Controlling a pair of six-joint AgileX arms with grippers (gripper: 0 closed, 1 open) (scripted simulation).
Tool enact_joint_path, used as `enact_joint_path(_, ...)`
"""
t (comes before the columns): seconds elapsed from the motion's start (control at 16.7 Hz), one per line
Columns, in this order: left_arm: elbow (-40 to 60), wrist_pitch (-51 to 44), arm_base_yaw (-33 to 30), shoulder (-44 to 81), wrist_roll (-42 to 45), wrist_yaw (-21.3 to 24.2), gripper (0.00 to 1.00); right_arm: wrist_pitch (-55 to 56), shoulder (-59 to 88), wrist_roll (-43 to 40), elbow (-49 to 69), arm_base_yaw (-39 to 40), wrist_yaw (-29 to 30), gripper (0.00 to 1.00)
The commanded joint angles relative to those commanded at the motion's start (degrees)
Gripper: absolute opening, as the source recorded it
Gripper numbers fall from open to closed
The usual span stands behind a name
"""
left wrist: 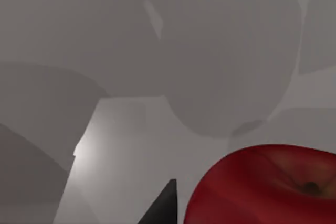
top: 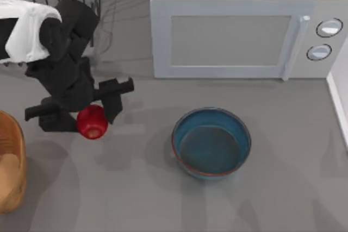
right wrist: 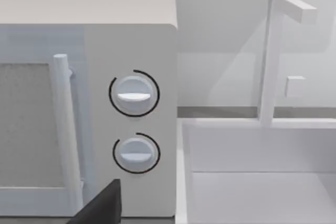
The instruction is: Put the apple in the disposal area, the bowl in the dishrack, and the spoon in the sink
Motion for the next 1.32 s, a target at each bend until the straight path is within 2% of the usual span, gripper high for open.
enact_joint_path(0.3,7.21,-11.7,-0.11,-4.51,0.04,-0.06,0.0,0.0,0.0,0.0,0.0,0.0,0.0,1.0)
enact_joint_path(0.66,7.54,-12.31,-0.06,-4.77,0.19,-0.22,0.0,0.0,0.0,0.0,0.0,0.0,0.0,1.0)
enact_joint_path(0.78,7.22,-13.53,-0.72,-5.26,0.21,-2.11,0.0,0.0,0.0,0.0,0.0,0.0,0.0,1.0)
enact_joint_path(0.96,5.63,-17.4,-2.64,-7.33,0.31,-9.36,0.0,0.0,0.0,0.0,0.0,0.0,0.0,1.0)
enact_joint_path(1.32,-0.76,-28.31,-7.85,-13.92,1.3,-34.08,0.0,0.0,0.0,0.0,0.0,0.0,0.0,1.0)
